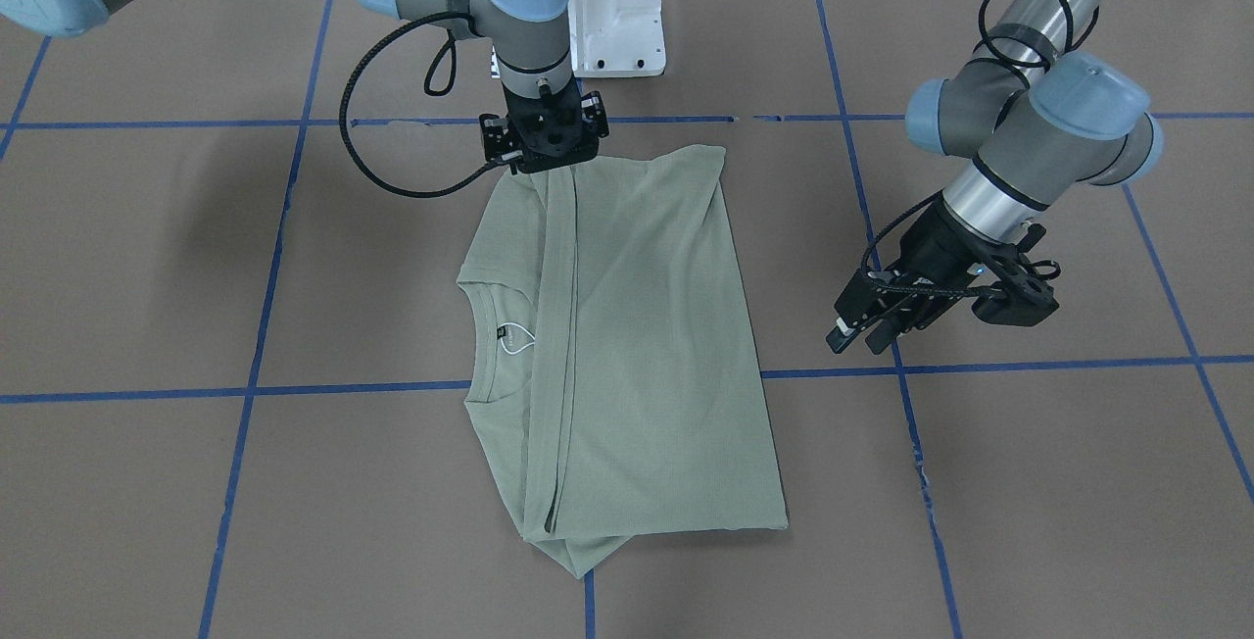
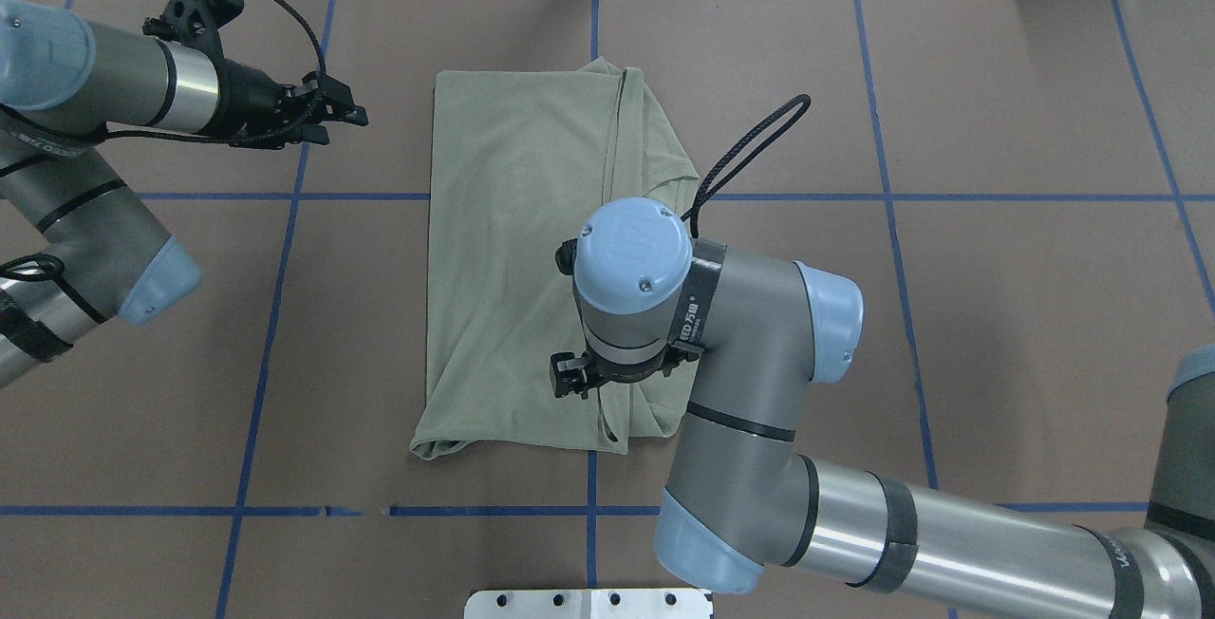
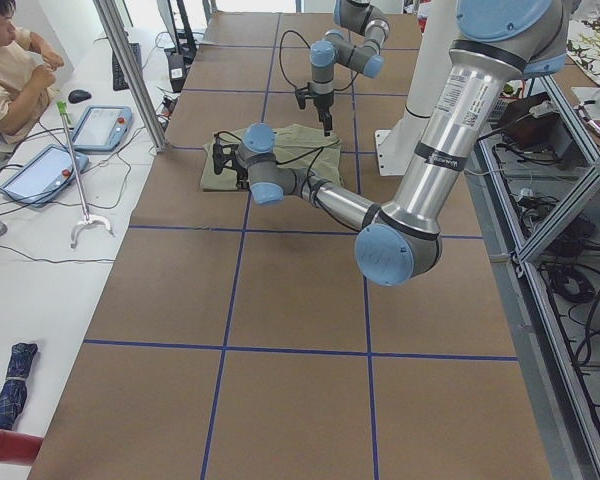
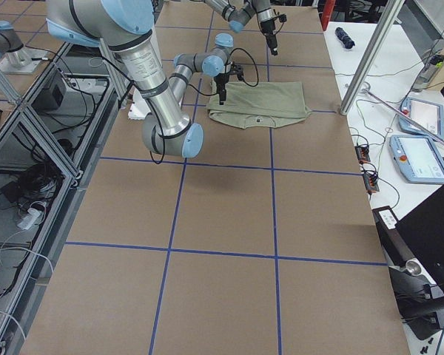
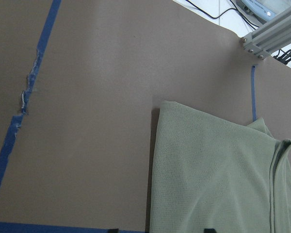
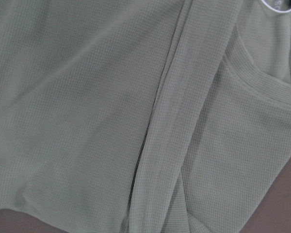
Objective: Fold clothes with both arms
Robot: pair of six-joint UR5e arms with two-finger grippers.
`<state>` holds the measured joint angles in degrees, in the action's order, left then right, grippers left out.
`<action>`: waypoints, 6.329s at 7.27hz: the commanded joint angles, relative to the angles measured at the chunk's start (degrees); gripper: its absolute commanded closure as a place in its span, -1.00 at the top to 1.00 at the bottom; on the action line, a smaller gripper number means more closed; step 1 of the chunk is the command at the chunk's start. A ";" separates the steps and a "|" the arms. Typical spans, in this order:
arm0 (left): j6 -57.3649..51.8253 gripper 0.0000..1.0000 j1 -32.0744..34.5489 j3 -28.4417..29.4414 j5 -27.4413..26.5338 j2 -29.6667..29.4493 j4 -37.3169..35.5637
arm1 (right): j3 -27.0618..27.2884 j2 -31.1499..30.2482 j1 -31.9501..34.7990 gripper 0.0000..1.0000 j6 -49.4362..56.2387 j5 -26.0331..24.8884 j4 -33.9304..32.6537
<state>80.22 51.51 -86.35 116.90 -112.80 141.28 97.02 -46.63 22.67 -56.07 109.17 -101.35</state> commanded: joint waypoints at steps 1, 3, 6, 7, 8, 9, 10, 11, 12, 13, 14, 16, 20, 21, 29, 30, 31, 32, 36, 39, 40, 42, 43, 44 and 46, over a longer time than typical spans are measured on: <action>0.02 0.32 -0.09 0.39 0.00 0.04 0.22 | -4.36 2.24 -1.48 1.00 4.83 0.00 -2.71; 0.02 0.32 -0.27 0.40 -0.09 0.39 0.40 | -5.70 2.24 -2.63 1.00 5.54 -0.18 -2.80; 0.02 0.32 -0.27 0.40 0.00 0.39 0.40 | -5.61 4.26 -3.33 -0.01 5.45 -2.19 -6.13; 0.11 0.32 -0.27 0.40 0.00 0.39 0.40 | -5.61 4.35 -4.03 -0.14 5.45 -3.51 -6.40; 0.02 0.32 -0.27 0.57 0.00 0.39 0.40 | -5.70 4.26 -5.17 -0.11 5.45 -5.00 -6.41; 0.02 0.32 -0.27 0.92 0.00 0.39 0.49 | -5.70 4.35 -5.27 -0.01 5.45 -5.19 -6.32; 0.02 0.32 -0.35 1.18 0.00 0.39 0.58 | -5.78 4.26 -5.53 0.13 5.45 -5.28 -6.32; 0.02 0.32 -0.44 1.19 0.00 0.39 0.58 | -5.87 4.18 -5.62 0.19 5.45 -5.37 -6.32; 0.02 0.32 -0.44 1.19 0.00 0.39 0.58 | -5.96 4.18 -5.88 0.01 5.45 -5.45 -6.32; 0.02 0.32 -0.44 1.27 0.00 0.39 0.58 | -5.96 4.00 -6.15 -0.69 5.01 -5.45 -6.32; 0.02 0.32 -0.44 1.19 0.00 0.39 0.66 | -5.96 3.91 -6.15 -1.00 5.01 -5.37 -6.41; 0.11 0.32 -0.44 1.01 0.00 0.30 0.67 | -5.26 3.91 -5.54 -1.00 5.44 -5.19 -7.36; 0.20 0.31 -0.44 0.92 0.00 -0.14 0.67 | 7.74 -5.21 -3.77 -1.00 8.01 -5.19 -14.06; 0.20 0.31 -0.44 0.84 0.00 -0.23 0.58 | 7.75 -6.10 -4.47 -1.00 6.87 -5.45 -13.97; 0.20 0.31 -0.44 0.66 0.09 -0.23 0.23 | -0.80 -7.08 2.26 1.00 3.34 -9.58 5.01; 0.29 0.31 -0.44 0.49 0.09 -0.14 0.23 | -5.91 -3.94 4.29 1.00 3.43 -9.76 7.89; 0.90 0.31 -0.44 -0.04 0.09 0.12 0.23 | -12.23 0.96 5.53 1.00 5.52 -9.93 7.83; 2.12 0.31 -0.53 -0.04 0.09 0.13 0.31 | -15.77 2.75 5.98 1.00 6.84 -10.72 8.01; 2.04 0.31 -0.53 0.04 0.09 0.30 0.49 | -16.51 0.15 9.74 1.00 13.06 -10.56 7.83; 2.13 0.31 -0.53 -0.13 0.09 0.21 0.49 | -14.05 -6.36 14.94 1.00 22.48 -9.93 8.71; 2.13 0.31 -0.53 -0.48 0.17 0.21 0.32 | -14.48 -2.54 15.55 1.00 22.06 -9.94 7.93; 2.13 0.31 -0.53 -0.48 0.09 0.30 0.31 | -19.19 4.48 16.61 1.00 18.21 -9.67 8.71; 2.13 0.31 -0.53 -0.48 0.09 0.30 0.40 | -24.71 10.10 16.53 1.00 15.67 -9.67 8.88; 2.13 0.31 -0.44 -0.57 0.09 0.30 0.40 | -29.90 12.76 16.35 1.00 14.08 -9.76 11.93; 2.04 0.31 -0.35 -1.27 0.17 1.09 0.40 | -38.69 18.28 16.00 1.00 13.10 -9.85 14.60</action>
<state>82.33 51.14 -87.40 117.00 -112.12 141.68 64.52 -32.77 38.87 -42.28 99.39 -87.97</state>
